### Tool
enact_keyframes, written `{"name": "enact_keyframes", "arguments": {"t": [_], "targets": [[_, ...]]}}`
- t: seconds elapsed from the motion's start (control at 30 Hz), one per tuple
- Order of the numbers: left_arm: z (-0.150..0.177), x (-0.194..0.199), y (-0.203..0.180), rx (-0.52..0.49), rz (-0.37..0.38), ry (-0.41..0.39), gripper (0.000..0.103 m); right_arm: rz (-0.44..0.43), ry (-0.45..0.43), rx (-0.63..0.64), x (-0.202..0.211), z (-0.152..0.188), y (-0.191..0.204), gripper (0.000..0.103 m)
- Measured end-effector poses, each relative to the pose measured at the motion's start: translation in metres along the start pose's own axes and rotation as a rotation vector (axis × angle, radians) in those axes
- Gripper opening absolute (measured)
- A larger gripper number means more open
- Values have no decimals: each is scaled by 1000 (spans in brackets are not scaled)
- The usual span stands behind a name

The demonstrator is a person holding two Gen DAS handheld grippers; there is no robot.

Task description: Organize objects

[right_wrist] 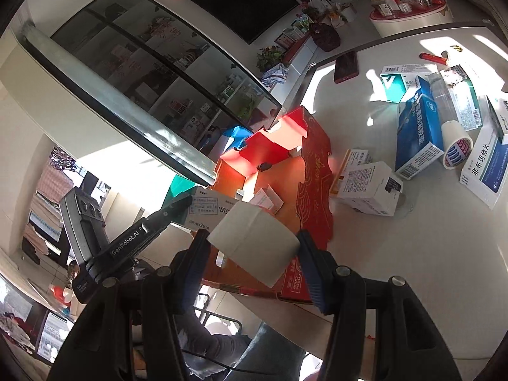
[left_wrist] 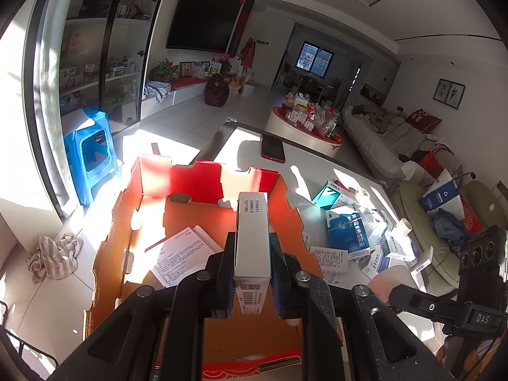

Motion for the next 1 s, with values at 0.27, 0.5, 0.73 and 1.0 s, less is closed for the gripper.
{"name": "enact_keyframes", "arguments": {"t": [0.27,0.5,0.73,1.0], "targets": [[-2,11,24,17,-61,-15,20,-135,86,122,-39,3,77,55],[-2,9,23,17,-65,-27,20,-202,49,312,-10,10,147,55],[3,8,24,14,-47,-17,20,-90,67,105,-18,9,64,55],[-2,9,21,-5,-56,-23,20,-61,99,57,-34,18,41,55]]}}
Point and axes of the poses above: each gripper's, at about its wrist camera, not at the fingertips, and x roughly against the way its jaws point, y to its left, z to its underside, the point moved 8 cm from there along -x, roughly the way its jaws point, and after that the axes turned 11 degrees about -x, right-handed, at the moved point
